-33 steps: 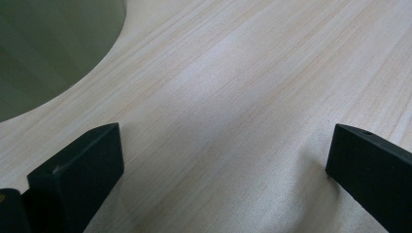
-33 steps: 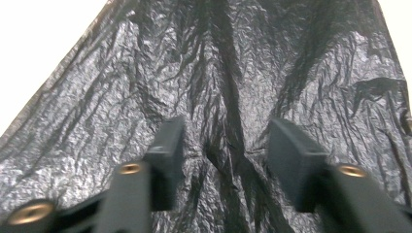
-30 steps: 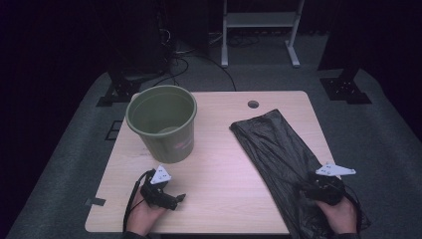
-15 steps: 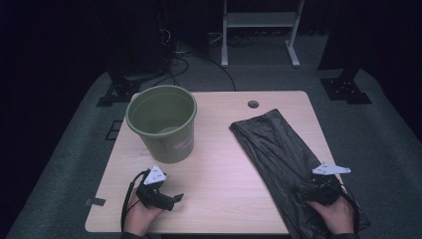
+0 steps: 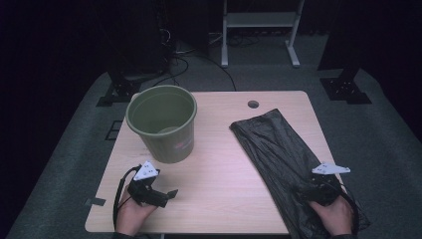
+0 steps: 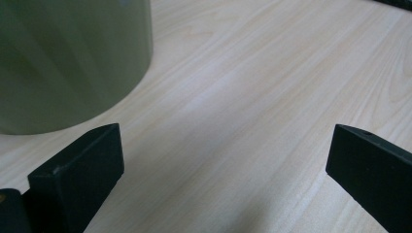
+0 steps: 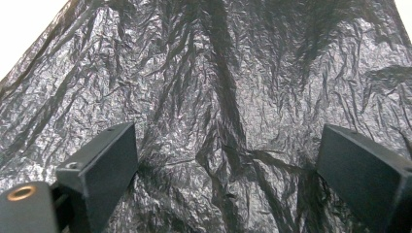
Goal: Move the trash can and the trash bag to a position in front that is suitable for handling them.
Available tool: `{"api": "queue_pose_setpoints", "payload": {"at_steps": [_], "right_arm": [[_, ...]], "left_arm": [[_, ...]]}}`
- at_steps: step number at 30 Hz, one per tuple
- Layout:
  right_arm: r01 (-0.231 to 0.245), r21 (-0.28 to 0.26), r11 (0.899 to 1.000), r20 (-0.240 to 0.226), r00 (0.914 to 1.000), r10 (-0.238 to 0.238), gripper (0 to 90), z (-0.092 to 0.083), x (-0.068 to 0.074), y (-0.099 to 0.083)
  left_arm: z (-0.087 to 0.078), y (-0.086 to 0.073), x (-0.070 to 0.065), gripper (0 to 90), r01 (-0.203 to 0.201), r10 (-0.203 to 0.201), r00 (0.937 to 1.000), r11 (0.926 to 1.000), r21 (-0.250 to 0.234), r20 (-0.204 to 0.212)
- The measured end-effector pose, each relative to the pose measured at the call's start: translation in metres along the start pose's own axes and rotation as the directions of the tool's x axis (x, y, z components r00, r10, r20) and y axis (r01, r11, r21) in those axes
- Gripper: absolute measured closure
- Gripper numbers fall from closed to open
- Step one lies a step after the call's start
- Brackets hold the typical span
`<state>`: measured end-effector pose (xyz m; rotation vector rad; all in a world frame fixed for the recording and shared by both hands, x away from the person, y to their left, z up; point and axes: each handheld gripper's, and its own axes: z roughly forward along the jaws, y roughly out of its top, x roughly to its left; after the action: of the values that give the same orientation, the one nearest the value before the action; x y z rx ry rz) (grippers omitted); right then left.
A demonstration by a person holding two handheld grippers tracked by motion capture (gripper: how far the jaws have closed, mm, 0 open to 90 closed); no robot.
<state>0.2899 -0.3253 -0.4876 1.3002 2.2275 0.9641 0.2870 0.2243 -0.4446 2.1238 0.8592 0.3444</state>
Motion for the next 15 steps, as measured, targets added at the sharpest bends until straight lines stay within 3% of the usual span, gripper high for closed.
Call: {"api": "queue_pose_setpoints", "payload": {"at_steps": [15], "right_arm": [[0.0, 0.001, 1.0, 0.0, 1.0, 0.0, 6.9, 0.0, 0.0, 0.0]], "left_arm": [[-0.03, 0.022, 0.004, 0.0, 0.01, -0.01, 0.9999, 0.9994, -0.034, 0.001]]}}
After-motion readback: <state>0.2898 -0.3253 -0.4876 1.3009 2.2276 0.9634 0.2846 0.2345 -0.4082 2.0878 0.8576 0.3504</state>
